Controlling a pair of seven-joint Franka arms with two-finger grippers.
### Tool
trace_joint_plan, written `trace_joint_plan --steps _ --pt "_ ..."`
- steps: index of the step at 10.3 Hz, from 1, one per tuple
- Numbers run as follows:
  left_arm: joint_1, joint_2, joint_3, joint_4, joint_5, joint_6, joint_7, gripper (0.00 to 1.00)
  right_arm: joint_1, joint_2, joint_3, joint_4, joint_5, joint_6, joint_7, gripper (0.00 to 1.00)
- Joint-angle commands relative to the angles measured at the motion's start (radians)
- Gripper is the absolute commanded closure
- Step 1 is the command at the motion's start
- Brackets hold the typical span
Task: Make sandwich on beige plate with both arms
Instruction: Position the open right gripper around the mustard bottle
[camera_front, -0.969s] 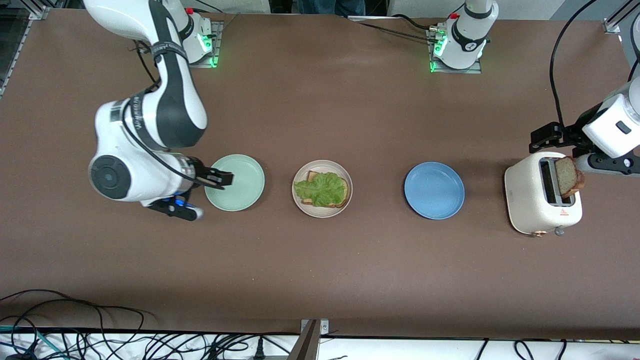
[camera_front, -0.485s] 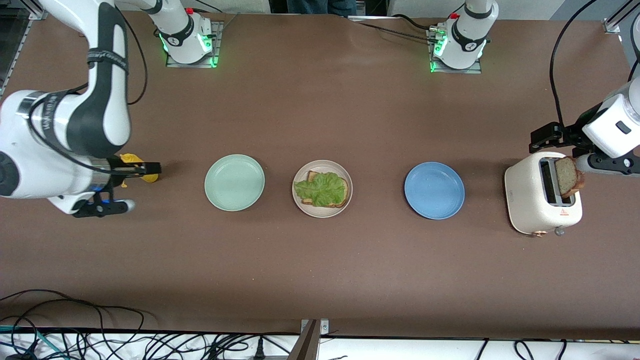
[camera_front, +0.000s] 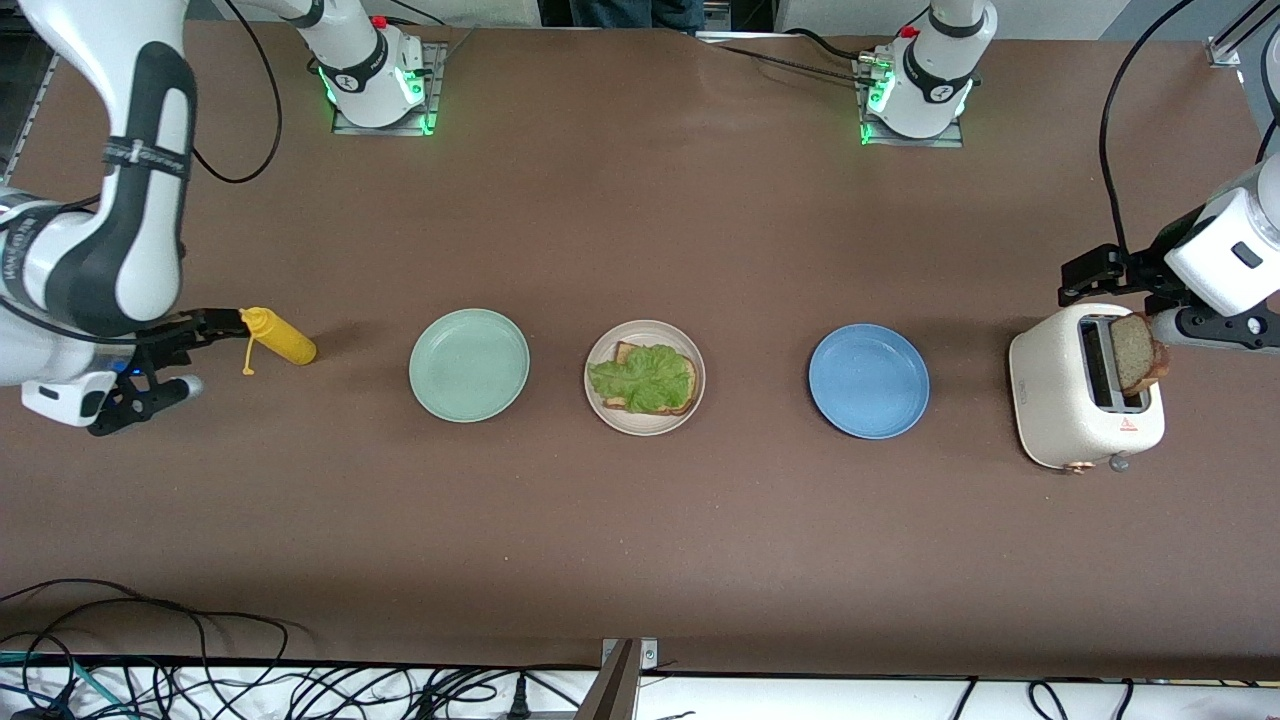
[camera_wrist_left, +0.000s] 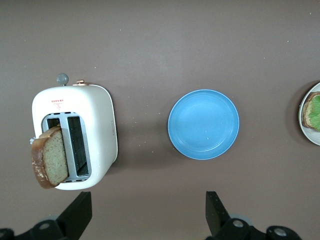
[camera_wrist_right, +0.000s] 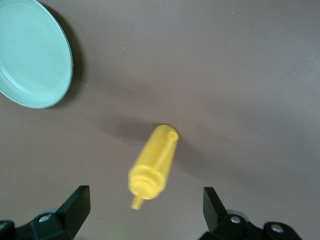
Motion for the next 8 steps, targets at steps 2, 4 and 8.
trace_joint_plan --steps 2,4,8 --pt "0.004 -0.01 -0.002 -0.002 -0.025 0.0 0.007 0.0 -0.122 -0.004 0.002 -0.096 0.138 0.034 -0.419 0.0" --pt "0.005 -0.01 -0.002 -0.002 -0.025 0.0 0.009 0.0 -0.189 0.032 0.007 -0.119 0.223 0.045 -0.661 0.0" --pt "0.005 -0.01 -0.002 -0.002 -0.025 0.0 0.009 0.0 -0.279 0.144 0.025 -0.142 0.424 0.042 -1.116 0.0"
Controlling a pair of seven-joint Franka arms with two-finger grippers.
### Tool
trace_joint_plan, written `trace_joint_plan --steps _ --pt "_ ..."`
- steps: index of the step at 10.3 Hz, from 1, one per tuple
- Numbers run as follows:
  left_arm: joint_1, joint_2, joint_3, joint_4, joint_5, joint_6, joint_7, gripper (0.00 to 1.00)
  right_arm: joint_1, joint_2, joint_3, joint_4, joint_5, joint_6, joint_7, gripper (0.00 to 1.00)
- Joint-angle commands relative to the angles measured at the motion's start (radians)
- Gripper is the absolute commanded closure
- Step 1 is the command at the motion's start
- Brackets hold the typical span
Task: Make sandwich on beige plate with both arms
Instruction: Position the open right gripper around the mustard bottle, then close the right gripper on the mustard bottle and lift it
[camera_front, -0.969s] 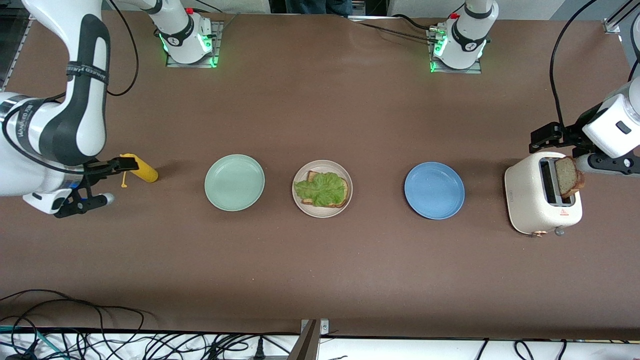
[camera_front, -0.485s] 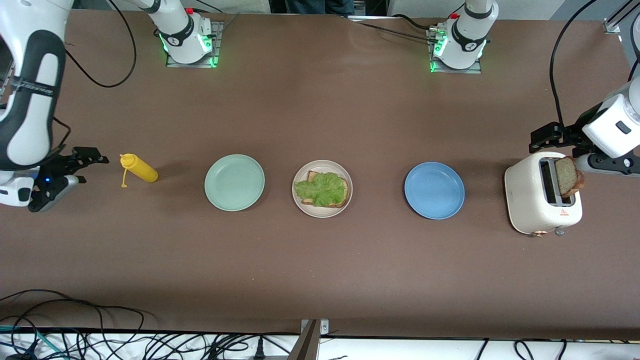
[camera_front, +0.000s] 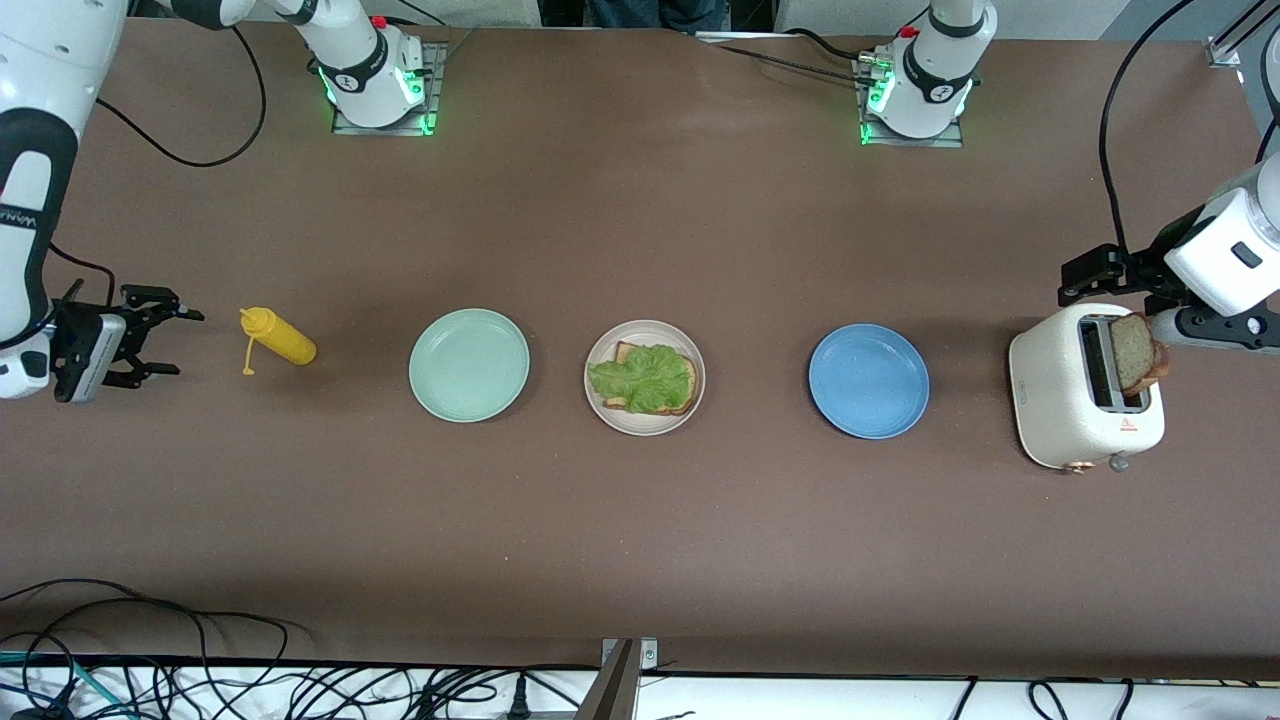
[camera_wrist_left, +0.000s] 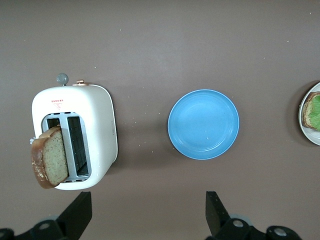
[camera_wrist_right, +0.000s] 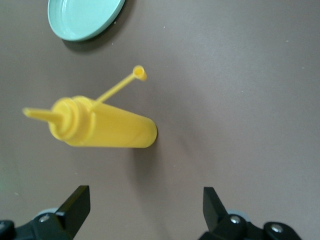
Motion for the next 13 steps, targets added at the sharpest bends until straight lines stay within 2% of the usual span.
trace_joint_plan --steps 1,4,7,9,12,13 --pt "0.006 -0.01 -0.002 -0.002 -0.025 0.0 0.007 0.0 -0.033 0.028 0.039 -0.04 0.095 0.004 -0.21 0.0" --pt "0.004 -0.01 -0.002 -0.002 -0.025 0.0 0.009 0.0 -0.034 0.034 0.064 -0.087 0.123 0.004 -0.313 0.0" --pt "0.006 -0.01 -0.002 -0.002 -0.025 0.0 0.009 0.0 -0.034 0.042 0.094 -0.094 0.155 0.001 -0.491 0.0" --pt "0.006 -0.01 -0.002 -0.002 -0.025 0.0 0.009 0.0 -0.04 0.046 0.111 -0.109 0.17 -0.015 -0.534 0.0" --pt "0.004 -0.01 -0.002 -0.002 -0.025 0.0 0.009 0.0 -0.115 0.047 0.218 -0.12 0.172 -0.022 -0.57 0.01" --pt "0.006 -0.01 -0.002 -0.002 -0.025 0.0 0.007 0.0 -0.161 0.047 0.275 -0.12 0.173 -0.024 -0.571 0.14"
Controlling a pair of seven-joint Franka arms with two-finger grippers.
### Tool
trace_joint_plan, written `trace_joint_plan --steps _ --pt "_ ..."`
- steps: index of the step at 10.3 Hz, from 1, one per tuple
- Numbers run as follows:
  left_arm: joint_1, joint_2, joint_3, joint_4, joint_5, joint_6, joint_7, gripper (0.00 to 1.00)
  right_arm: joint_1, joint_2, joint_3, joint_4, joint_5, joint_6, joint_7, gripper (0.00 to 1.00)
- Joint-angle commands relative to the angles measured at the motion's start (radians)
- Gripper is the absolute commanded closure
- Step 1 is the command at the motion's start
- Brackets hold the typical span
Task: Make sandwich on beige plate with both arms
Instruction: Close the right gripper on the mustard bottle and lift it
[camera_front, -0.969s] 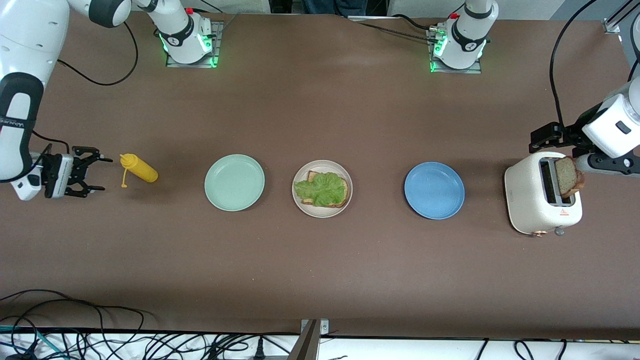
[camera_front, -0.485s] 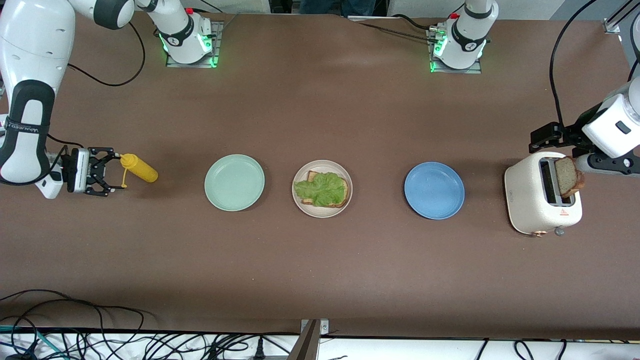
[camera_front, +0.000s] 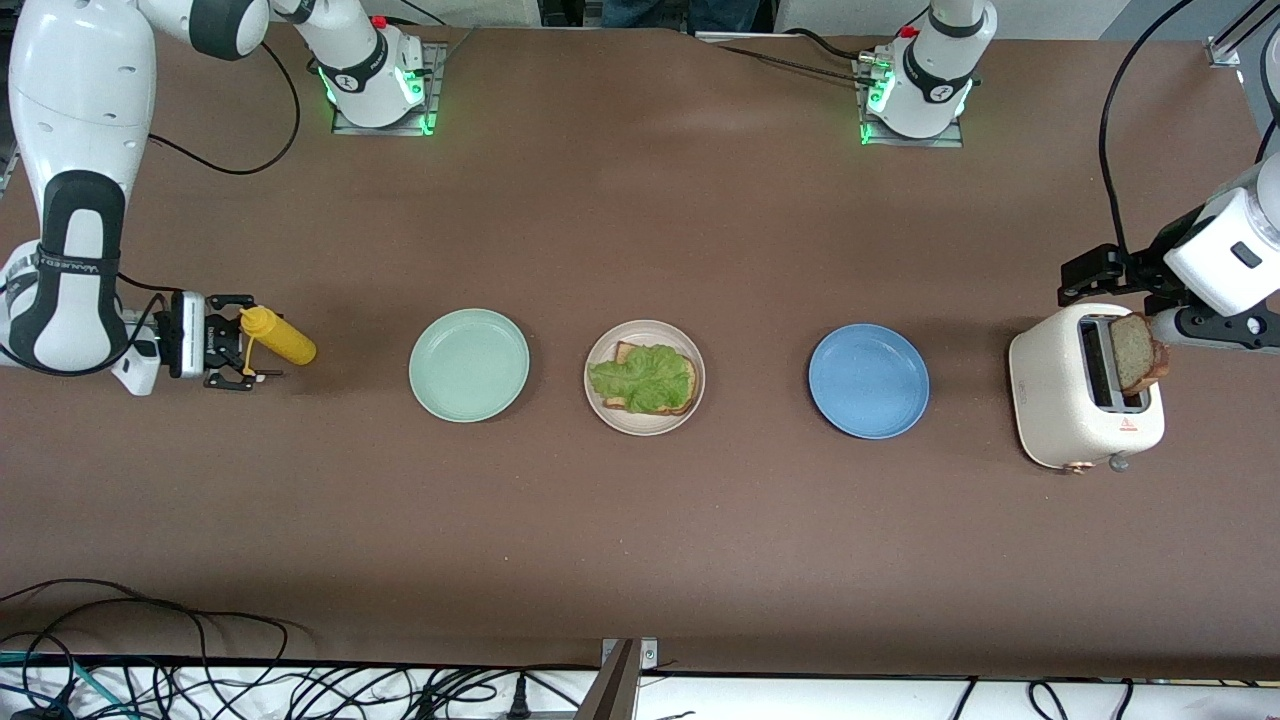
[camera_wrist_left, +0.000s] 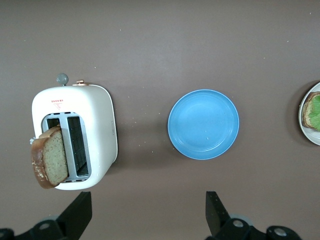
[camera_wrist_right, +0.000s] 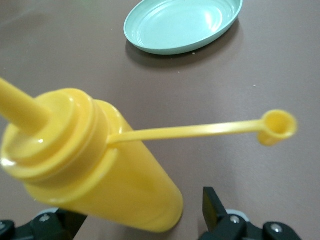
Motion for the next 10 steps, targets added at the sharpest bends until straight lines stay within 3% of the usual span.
trace_joint_plan --steps 1,2,4,7,10 --pt "0.004 -0.01 -0.002 -0.002 -0.025 0.0 0.007 0.0 -0.092 -0.007 0.091 -0.009 0.024 -0.011 -0.039 0.55" --pt "0.004 -0.01 -0.002 -0.002 -0.025 0.0 0.007 0.0 -0.094 -0.007 0.091 -0.006 0.029 -0.01 -0.058 0.99" --pt "0.004 -0.01 -0.002 -0.002 -0.025 0.0 0.007 0.0 -0.081 -0.012 0.091 0.004 0.034 0.002 -0.059 1.0" --pt "0.004 -0.01 -0.002 -0.002 -0.024 0.0 0.007 0.0 0.023 -0.035 0.065 0.102 0.012 0.007 -0.008 1.0" --pt "0.006 -0.01 -0.002 -0.002 -0.025 0.0 0.007 0.0 0.283 -0.035 -0.095 0.187 -0.017 0.051 0.14 1.0"
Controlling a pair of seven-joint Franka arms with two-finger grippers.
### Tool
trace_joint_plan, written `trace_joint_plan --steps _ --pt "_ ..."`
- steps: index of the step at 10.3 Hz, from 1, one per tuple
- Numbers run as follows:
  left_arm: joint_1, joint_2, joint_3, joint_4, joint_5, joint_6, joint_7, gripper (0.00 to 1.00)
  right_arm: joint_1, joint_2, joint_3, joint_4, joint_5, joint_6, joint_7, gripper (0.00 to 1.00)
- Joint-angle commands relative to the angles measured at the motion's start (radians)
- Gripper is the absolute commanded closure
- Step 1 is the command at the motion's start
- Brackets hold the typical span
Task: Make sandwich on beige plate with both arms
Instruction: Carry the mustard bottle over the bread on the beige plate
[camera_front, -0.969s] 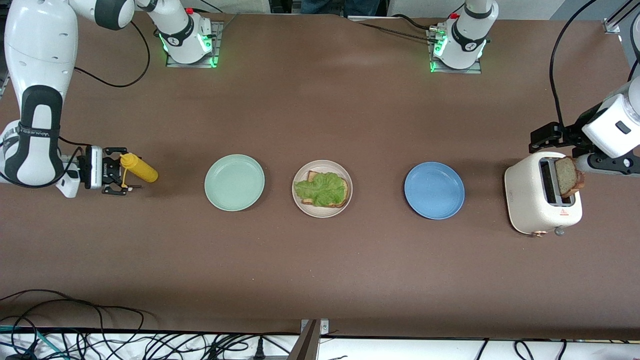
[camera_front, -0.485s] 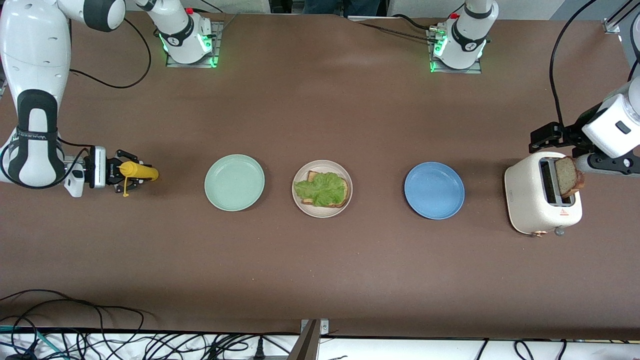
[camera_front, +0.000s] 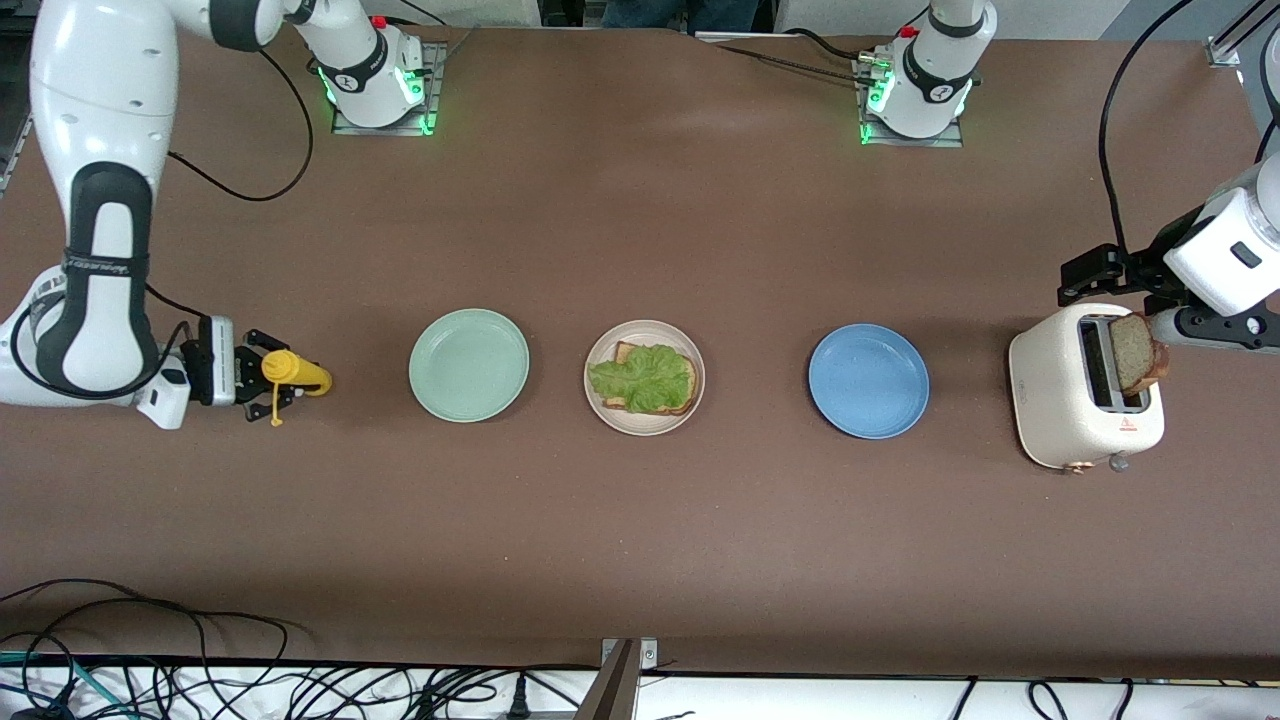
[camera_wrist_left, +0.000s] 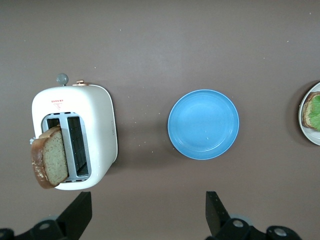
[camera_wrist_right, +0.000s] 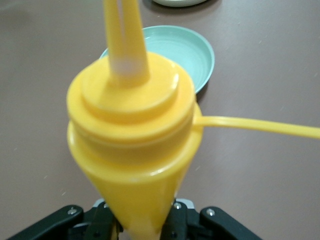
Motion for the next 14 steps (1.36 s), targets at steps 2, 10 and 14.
trace_joint_plan --steps 2,10,14 --pt "0.005 -0.01 -0.002 -0.002 -0.024 0.0 0.007 0.0 0.29 -0.011 -0.177 0.027 -0.036 0.056 0.176 1.0" --pt "0.007 -0.01 -0.002 -0.002 -0.024 0.0 0.009 0.0 0.755 0.004 -0.267 0.024 -0.358 0.374 0.712 1.0" --pt "0.007 -0.01 -0.002 -0.002 -0.024 0.0 0.009 0.0 0.927 0.043 -0.264 0.025 -0.712 0.435 1.145 1.0"
